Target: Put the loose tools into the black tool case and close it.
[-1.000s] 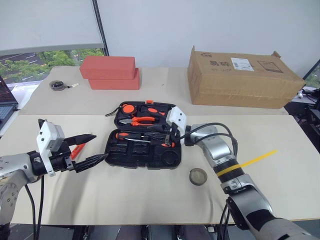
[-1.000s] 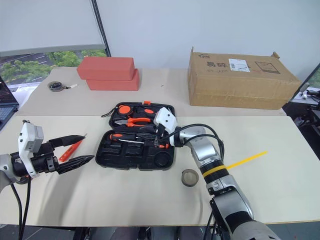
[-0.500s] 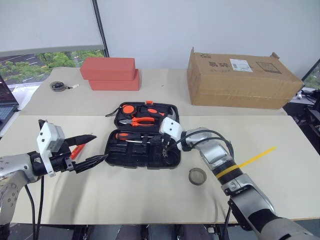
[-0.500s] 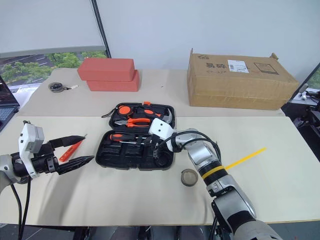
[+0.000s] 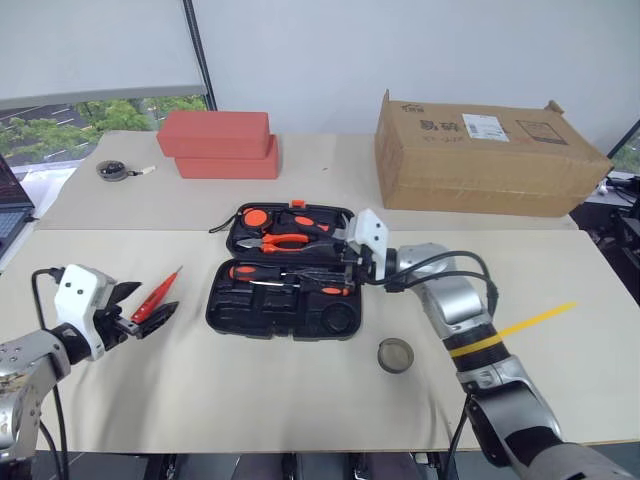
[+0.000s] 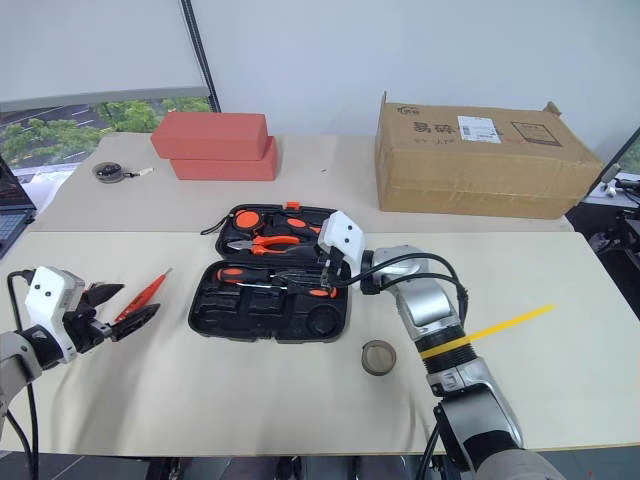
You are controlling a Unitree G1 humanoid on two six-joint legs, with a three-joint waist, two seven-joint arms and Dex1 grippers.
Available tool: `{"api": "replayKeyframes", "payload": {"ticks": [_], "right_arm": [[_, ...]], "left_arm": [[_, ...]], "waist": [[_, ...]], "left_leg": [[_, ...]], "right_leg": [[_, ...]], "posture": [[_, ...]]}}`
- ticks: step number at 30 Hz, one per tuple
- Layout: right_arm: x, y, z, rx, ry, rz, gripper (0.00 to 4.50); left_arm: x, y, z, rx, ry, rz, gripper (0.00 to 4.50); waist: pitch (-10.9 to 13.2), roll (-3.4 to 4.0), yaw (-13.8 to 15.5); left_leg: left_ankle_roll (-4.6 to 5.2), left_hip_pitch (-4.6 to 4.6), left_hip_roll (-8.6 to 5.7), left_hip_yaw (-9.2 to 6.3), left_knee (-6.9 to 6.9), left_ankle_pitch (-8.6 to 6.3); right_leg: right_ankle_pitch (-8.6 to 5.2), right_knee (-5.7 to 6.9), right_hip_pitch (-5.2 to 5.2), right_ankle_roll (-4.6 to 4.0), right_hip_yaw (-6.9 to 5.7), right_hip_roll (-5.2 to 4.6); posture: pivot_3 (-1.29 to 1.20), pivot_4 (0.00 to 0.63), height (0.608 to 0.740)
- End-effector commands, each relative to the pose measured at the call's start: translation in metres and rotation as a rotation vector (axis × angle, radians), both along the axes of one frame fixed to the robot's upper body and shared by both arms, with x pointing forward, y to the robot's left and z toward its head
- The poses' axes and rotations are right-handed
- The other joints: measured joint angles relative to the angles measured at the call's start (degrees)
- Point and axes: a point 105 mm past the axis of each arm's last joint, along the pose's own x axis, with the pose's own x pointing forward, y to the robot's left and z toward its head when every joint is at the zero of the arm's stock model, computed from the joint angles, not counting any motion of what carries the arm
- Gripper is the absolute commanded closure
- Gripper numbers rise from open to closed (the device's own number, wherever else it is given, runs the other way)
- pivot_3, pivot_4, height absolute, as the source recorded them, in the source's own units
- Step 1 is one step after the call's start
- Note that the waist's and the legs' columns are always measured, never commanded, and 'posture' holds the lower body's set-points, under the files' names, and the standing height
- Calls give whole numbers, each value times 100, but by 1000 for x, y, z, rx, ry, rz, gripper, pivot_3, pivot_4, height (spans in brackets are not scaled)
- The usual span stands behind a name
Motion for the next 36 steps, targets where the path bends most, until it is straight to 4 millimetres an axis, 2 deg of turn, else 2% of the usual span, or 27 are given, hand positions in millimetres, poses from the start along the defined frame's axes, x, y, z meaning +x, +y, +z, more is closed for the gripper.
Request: {"api": "replayKeyframes", "payload": {"ticks": [1, 2, 5, 9, 12, 15, 19, 23, 24, 26, 29, 32, 36], "right_arm": [[-13, -5, 19, 46, -37, 51, 274], [-14, -6, 20, 45, -39, 54, 58], [-16, -9, 21, 38, -46, 53, 58], [-19, -11, 21, 30, -44, 56, 58], [-21, -11, 22, 29, -39, 58, 58], [-22, -12, 21, 27, -38, 56, 0], [-21, -13, 22, 39, -29, 38, 0], [-19, -15, 21, 55, -14, 22, 0], [-19, -16, 22, 64, -12, 18, 0], [-19, -17, 23, 78, -9, 14, 0], [-20, -21, 27, 99, -9, 10, 0], [-21, -29, 27, 114, -3, -12, 0], [-24, -39, 27, 122, 18, -34, 0]], "left_arm": [[6, 10, -4, 16, 8, 65, 0], [8, 13, -9, 8, 25, 85, 0], [13, 14, -20, -13, 70, 99, 0], [16, 14, -35, -26, 142, 102, 0], [20, 14, -38, -40, 179, 104, 0], [24, 16, -38, -68, 196, 127, 721], [25, 16, -37, -85, 190, 128, 2395], [26, 16, -35, -103, 183, 125, 3868], [26, 16, -32, -108, 166, 119, 4056], [29, 12, -20, -119, 113, 86, 4034], [35, -1, 13, -147, -37, -26, 4030], [42, -27, 44, -127, -146, -197, 4030], [50, -64, 59, -92, -190, -426, 4030]], "waist": [[0, -1, 6], [0, -1, 6], [1, -3, 9], [1, -5, 7], [2, -5, 12], [1, -5, 20], [1, -5, 25], [1, -5, 24], [1, -5, 25], [2, -6, 25], [5, -11, 24], [20, -37, 63], [19, -38, 109]], "left_leg": [[2, 1, 0, 0, 0, -1], [3, 3, -1, -1, 0, -2], [37, 4, -1, -2, 1, -22], [18, 4, -2, -1, 1, -10], [1, 2, -2, 0, 1, 0], [0, 4, -2, 0, 1, 0], [2, 7, -4, -1, 1, 0], [4, 6, -9, 0, 1, -1], [4, 5, -9, 0, 1, -2], [5, 5, -10, 0, 1, -2], [5, 2, -10, 0, 1, -2], [0, -4, -9, -5, 1, 0], [1, -4, -12, -3, 2, 0]], "right_leg": [[0, 0, 1, 0, -1, -12], [0, 1, 2, 0, -2, -17], [0, 5, 1, 2, -8, -23], [1, 8, -1, 1, -9, -24], [1, 7, -3, 0, -10, -26], [1, 9, -1, 0, -10, -27], [1, 8, 4, 1, -10, -33], [1, 7, 3, 1, -10, -40], [1, 7, 3, 1, -10, -40], [1, 7, 4, 1, -10, -41], [1, 6, 1, 1, -11, -41], [1, 4, 0, 0, -10, -44], [3, 1, 5, 0, -11, -49]], "posture": [[0, 150, 712], [0, 150, 712], [0, 150, 712], [0, 150, 712], [0, 150, 712], [0, 150, 712], [0, 150, 712], [0, 150, 712], [0, 150, 712], [0, 150, 712], [0, 150, 712], [0, 150, 712], [0, 150, 712]]}}
